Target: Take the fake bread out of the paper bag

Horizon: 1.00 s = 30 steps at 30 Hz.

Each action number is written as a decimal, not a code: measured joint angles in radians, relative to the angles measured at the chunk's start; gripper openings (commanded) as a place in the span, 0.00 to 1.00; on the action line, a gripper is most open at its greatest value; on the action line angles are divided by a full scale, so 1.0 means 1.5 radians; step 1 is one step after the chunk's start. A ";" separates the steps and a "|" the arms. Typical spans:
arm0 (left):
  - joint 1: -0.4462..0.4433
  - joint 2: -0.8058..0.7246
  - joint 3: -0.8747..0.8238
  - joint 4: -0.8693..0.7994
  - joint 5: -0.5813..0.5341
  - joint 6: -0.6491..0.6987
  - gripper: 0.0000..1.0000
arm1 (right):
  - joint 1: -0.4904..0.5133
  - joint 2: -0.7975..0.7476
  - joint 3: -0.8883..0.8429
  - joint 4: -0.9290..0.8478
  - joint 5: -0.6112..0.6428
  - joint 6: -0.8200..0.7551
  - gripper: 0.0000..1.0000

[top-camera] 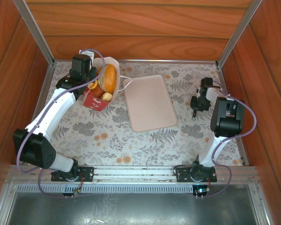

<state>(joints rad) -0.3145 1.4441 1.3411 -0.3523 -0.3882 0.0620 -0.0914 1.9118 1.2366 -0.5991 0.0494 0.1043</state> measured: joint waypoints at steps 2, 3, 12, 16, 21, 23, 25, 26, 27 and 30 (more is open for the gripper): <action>0.000 -0.002 0.000 0.000 0.000 -0.003 0.00 | 0.000 0.017 0.023 -0.010 0.002 0.002 0.36; 0.000 -0.002 0.000 0.000 0.000 -0.004 0.00 | 0.001 0.024 0.032 -0.010 0.003 0.003 0.40; 0.000 -0.004 -0.001 0.000 0.001 -0.007 0.00 | 0.006 0.040 0.054 -0.002 0.019 0.008 0.69; 0.000 -0.005 -0.001 0.000 0.003 -0.007 0.00 | 0.005 0.048 0.066 -0.004 0.027 0.013 0.80; 0.000 -0.008 -0.001 -0.001 0.005 -0.007 0.00 | 0.005 0.061 0.082 -0.008 0.038 0.017 0.87; 0.000 -0.009 -0.001 -0.001 0.006 -0.007 0.00 | 0.005 0.066 0.090 -0.013 0.040 0.017 0.87; 0.000 -0.010 -0.001 -0.001 0.006 -0.007 0.00 | 0.005 0.070 0.097 -0.021 0.041 0.017 0.86; 0.000 -0.011 -0.001 -0.001 0.006 -0.007 0.00 | 0.005 0.071 0.099 -0.023 0.041 0.016 0.86; 0.000 -0.011 -0.001 0.000 0.006 -0.007 0.00 | 0.005 0.073 0.101 -0.025 0.041 0.016 0.86; 0.000 -0.011 -0.001 -0.001 0.006 -0.007 0.00 | 0.005 0.081 0.114 -0.039 0.041 0.009 0.84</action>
<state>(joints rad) -0.3145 1.4269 1.3396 -0.3531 -0.3794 0.0521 -0.0837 2.0331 1.4082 -0.6571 0.1108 0.1181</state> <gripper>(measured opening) 0.062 0.850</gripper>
